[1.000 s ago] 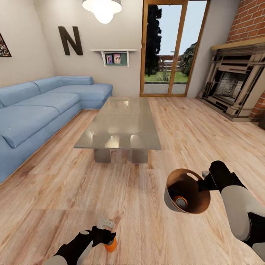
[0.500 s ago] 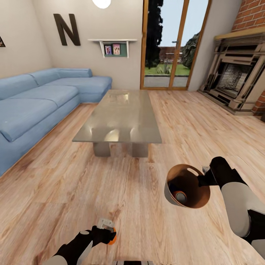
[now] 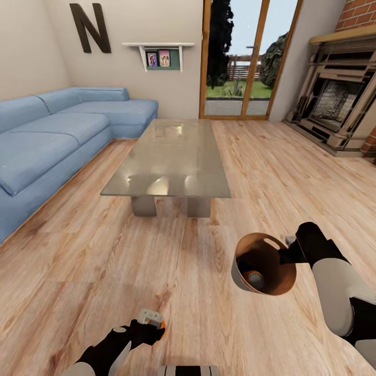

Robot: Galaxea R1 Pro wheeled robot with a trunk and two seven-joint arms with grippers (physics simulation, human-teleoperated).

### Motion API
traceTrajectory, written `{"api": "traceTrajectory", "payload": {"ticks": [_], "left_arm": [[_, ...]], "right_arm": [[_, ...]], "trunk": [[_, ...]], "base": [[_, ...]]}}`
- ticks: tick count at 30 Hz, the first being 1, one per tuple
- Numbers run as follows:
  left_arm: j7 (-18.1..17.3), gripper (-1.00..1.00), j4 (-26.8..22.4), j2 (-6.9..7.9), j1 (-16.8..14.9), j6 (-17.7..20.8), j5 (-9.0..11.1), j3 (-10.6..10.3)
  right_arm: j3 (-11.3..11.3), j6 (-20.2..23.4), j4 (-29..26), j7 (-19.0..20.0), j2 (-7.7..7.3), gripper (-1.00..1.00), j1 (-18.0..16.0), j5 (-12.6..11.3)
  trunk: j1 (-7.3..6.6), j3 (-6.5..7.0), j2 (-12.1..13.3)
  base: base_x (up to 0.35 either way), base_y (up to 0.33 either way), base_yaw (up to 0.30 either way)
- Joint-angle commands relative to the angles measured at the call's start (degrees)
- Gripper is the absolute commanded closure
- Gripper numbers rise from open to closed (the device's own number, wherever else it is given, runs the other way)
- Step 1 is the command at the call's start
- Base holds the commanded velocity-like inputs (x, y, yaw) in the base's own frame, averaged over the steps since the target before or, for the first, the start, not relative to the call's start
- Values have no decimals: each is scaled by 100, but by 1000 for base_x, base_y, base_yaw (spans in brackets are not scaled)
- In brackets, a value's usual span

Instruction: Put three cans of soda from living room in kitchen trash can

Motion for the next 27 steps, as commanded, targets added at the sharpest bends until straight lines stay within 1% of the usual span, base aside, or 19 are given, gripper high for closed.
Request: {"api": "traceTrajectory", "payload": {"ticks": [1,9,17,27], "left_arm": [[-16,-100,-7,4,0,1,0,-4],[-6,-100,-38,12,0,-3,1,-3],[24,-100,-43,8,0,14,13,7],[13,-100,10,-6,0,58,34,16]], "right_arm": [[-5,26,1,0,3,100,-2,-101],[-5,26,1,0,8,100,5,-96],[30,26,1,0,9,100,6,-95],[78,26,-5,0,9,100,19,-101]], "trunk": [[-1,0,0],[-1,-1,0],[-1,-1,0],[25,-238,-14]], "base": [[23,0,0],[107,0,0],[12,0,0],[0,0,0]]}}
